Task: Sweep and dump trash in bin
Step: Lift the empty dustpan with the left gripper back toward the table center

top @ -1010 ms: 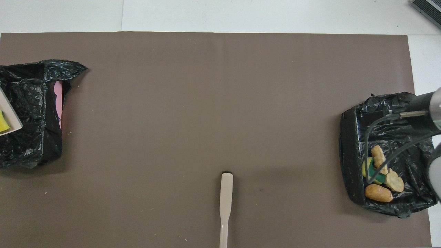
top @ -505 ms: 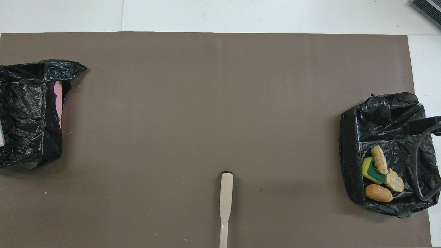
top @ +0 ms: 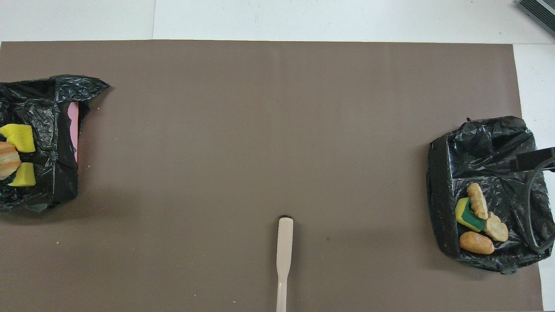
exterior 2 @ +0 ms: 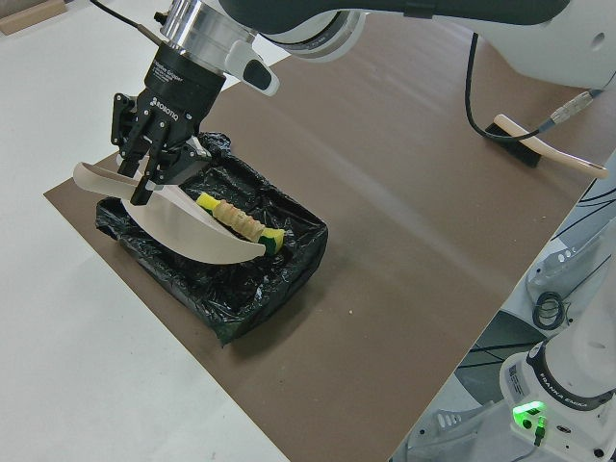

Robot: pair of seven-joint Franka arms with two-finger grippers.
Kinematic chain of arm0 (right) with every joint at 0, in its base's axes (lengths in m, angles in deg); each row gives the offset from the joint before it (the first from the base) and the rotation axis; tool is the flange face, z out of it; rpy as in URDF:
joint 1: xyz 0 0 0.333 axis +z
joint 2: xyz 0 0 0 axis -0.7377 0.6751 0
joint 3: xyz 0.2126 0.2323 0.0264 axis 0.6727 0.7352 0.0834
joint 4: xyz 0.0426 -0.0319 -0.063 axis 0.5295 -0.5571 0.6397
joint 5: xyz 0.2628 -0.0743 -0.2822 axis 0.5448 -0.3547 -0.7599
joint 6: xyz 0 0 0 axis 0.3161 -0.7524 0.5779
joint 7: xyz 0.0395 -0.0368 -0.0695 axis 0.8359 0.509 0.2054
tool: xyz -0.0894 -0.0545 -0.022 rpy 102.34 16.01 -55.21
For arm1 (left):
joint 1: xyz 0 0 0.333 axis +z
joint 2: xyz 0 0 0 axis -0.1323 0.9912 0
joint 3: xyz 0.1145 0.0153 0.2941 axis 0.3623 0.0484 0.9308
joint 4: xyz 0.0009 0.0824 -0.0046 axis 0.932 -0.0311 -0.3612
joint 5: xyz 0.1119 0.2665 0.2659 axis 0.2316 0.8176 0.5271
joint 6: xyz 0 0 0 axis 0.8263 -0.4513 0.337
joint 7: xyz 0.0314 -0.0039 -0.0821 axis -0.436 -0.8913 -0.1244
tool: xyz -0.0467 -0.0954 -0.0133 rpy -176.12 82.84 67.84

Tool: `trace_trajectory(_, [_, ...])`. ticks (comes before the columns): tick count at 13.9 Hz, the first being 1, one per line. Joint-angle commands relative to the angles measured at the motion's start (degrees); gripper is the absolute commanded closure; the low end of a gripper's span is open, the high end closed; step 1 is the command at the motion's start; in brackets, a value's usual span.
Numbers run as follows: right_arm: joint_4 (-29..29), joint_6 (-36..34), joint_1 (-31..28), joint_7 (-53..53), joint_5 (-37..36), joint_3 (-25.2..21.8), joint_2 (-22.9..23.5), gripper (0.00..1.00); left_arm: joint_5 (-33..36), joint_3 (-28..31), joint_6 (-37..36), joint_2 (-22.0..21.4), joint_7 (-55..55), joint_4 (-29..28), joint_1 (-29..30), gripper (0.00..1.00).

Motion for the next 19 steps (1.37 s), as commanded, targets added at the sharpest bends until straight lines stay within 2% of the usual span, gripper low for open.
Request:
trace_trajectory(1, [-0.28,-0.88,-0.44,0.44,-0.7,0.9,-0.36,0.0,4.6,0.7,-1.33,1.01,-0.64,1.96,-1.68,1.0])
trace_trajectory(3, [-0.19,-1.4,-0.44,0.26,-0.78,0.9,-0.36,0.0,7.68,0.61,-2.46,1.28,-0.29,4.23,-1.95,1.0])
trace_trajectory(5, [-0.02,-1.15,-0.53,0.26,-0.78,0.73,-0.27,0.0,6.64,0.43,-5.36,1.02,-0.2,6.08,-2.3,1.0])
trace_trajectory(6, [-0.01,-1.23,-0.45,0.26,-0.87,0.81,-0.36,0.0,4.72,0.35,-5.89,0.67,-0.72,6.09,-2.39,1.0])
trace_trajectory(9, [-0.01,-1.23,-0.01,0.35,-0.78,0.9,-0.36,0.0,-8.18,0.43,-8.96,0.4,-3.17,5.74,-4.06,1.0])
trace_trajectory(14, [-0.01,-1.23,-0.01,0.35,-0.78,0.9,-0.27,0.0,-23.22,0.34,-13.81,-0.48,-19.24,3.99,-7.83,1.0])
trace_trajectory(19, [-0.01,-1.23,-0.01,0.35,-0.78,0.9,-0.27,0.0,-30.61,0.17,-12.67,-1.71,-43.04,-3.39,-15.91,1.0])
